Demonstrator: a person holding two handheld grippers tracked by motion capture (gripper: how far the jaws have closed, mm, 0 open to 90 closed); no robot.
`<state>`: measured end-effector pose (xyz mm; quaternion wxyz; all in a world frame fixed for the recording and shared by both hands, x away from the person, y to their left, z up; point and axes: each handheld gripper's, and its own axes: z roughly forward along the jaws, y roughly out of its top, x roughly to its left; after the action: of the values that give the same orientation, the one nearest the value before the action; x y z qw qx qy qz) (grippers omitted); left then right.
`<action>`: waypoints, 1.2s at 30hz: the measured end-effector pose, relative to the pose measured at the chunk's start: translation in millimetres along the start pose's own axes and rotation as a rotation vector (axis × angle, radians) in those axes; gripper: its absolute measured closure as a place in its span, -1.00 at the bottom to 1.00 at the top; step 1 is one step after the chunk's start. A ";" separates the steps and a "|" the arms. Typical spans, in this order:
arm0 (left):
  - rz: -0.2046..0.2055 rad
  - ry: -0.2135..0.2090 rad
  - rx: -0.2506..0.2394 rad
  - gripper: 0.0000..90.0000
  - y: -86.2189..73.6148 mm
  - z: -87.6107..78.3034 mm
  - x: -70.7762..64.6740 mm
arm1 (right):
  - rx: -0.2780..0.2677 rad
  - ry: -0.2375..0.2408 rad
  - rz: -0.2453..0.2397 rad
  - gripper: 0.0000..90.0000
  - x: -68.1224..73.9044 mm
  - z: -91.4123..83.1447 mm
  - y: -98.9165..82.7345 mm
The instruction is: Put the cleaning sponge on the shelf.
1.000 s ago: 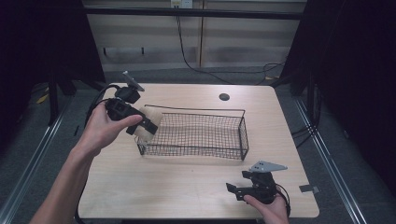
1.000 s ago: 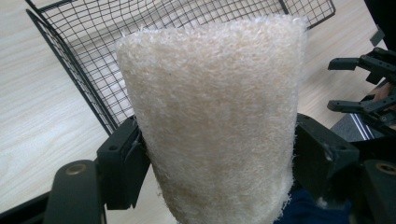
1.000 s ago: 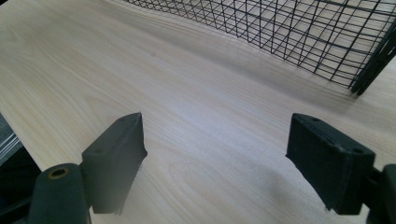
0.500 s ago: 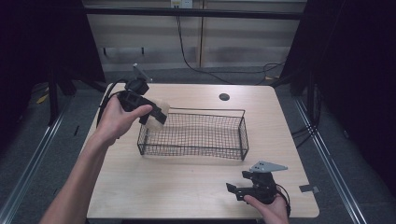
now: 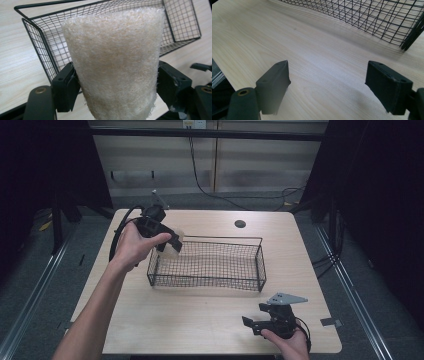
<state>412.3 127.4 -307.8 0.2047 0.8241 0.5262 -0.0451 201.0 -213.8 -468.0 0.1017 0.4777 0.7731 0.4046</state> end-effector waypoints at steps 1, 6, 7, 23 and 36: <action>-0.015 0.005 0.003 -0.41 1.4 4.4 0.9 | 0.002 0.002 -0.001 -0.58 0.5 -0.3 0.0; -0.032 0.017 0.017 -0.41 3.4 10.7 3.7 | -0.001 0.001 -0.002 -0.58 -0.1 -0.1 -0.2; -0.042 0.023 0.020 -0.41 3.9 13.7 3.4 | 0.002 0.001 0.000 -0.58 0.2 -0.2 -0.2; -0.109 0.087 0.082 -0.41 7.0 38.8 6.3 | 0.005 0.006 -0.004 -0.58 0.0 0.5 -0.5; -0.154 0.126 0.146 -0.41 0.4 66.6 21.1 | 0.005 0.007 -0.002 -0.58 0.0 0.7 -0.6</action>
<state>431.4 119.5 -374.5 0.1065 0.7952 0.5951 -0.0468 201.0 -213.6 -468.9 0.0980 0.4759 0.7750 0.4042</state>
